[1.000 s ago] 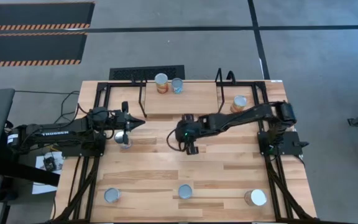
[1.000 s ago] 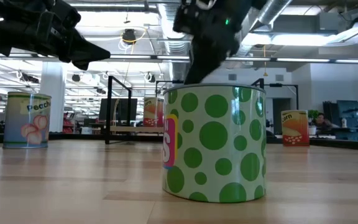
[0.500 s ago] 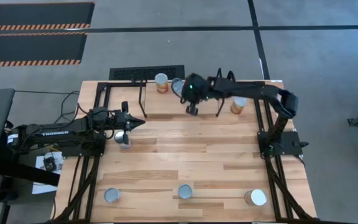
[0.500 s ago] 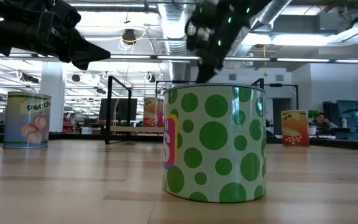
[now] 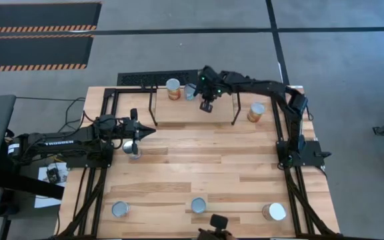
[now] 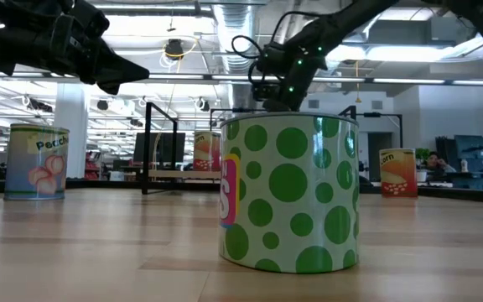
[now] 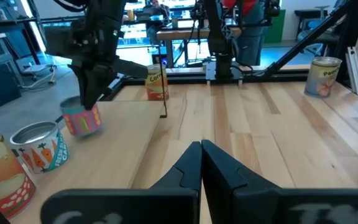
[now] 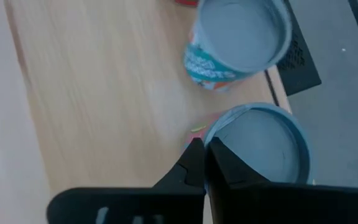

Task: Pick and place cans onto a shelf
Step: Put the blue can on the shelf, then put the top canned peaches on the shelf

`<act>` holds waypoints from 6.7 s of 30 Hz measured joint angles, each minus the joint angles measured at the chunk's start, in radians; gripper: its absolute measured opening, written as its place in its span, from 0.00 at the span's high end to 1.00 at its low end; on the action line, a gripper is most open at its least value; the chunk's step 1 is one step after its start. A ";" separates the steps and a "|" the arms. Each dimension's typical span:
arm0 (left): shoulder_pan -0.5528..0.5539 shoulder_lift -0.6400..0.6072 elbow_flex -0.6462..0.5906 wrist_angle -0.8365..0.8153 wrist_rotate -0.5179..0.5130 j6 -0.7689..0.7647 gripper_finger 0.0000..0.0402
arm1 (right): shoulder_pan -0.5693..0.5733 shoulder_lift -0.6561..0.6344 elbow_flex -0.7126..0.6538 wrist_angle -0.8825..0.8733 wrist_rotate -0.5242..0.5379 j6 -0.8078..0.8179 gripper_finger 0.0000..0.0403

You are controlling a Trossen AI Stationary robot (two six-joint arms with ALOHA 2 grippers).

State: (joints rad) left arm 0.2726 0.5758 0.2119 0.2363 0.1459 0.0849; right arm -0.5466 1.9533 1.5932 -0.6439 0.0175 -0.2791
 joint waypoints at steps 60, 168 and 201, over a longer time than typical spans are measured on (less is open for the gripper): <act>0.000 0.000 0.000 0.002 0.002 -0.011 1.00 | -0.057 0.000 -0.001 0.050 -0.039 -0.082 0.95; -0.530 0.791 0.765 -1.538 -0.412 -1.040 0.68 | 0.686 -0.840 -1.212 1.376 0.164 0.061 0.96; -0.455 0.916 0.943 -0.958 -0.346 -0.400 1.00 | 0.693 -0.842 -1.212 1.385 0.164 0.060 0.96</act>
State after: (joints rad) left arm -0.1819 1.4918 1.1553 -0.7212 -0.2004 -0.3150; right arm 0.1460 1.1118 0.3813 0.7410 0.1814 -0.2187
